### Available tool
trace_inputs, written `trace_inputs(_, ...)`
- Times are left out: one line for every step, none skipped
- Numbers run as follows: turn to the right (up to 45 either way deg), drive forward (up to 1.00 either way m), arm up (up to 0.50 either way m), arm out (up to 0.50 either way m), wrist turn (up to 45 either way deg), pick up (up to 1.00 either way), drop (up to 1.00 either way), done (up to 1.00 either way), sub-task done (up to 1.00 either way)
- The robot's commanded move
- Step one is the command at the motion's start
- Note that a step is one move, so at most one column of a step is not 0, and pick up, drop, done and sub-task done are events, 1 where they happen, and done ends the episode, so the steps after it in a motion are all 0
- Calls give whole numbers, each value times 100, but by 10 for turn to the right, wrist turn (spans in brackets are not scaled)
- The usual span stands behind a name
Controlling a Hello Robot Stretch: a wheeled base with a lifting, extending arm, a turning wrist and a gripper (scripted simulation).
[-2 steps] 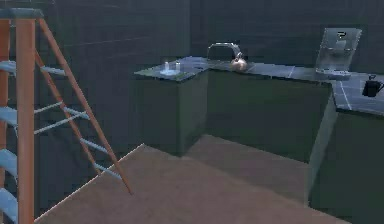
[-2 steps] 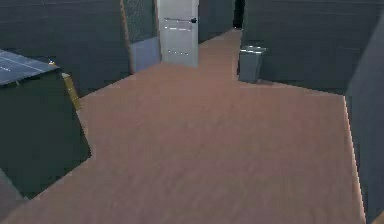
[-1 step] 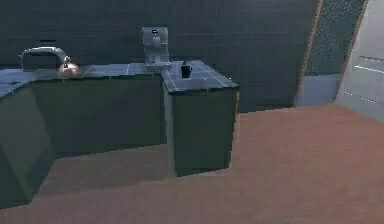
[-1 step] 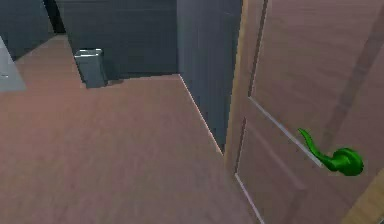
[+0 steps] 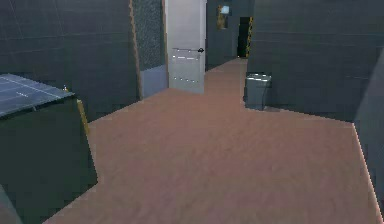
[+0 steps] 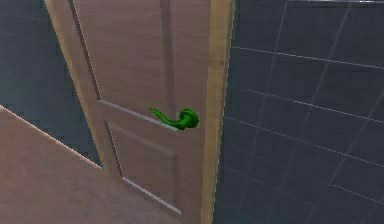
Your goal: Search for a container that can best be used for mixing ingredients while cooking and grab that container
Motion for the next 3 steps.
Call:
trace_inputs(60, 0, 0, 0, 0, 0, 0, 0, 0)
trace_inputs(0, 100, 0, 0, 0, 0, 0, 0, 0)
trace_inputs(0, 100, 0, 0, 0, 0, 0, 0, 0)
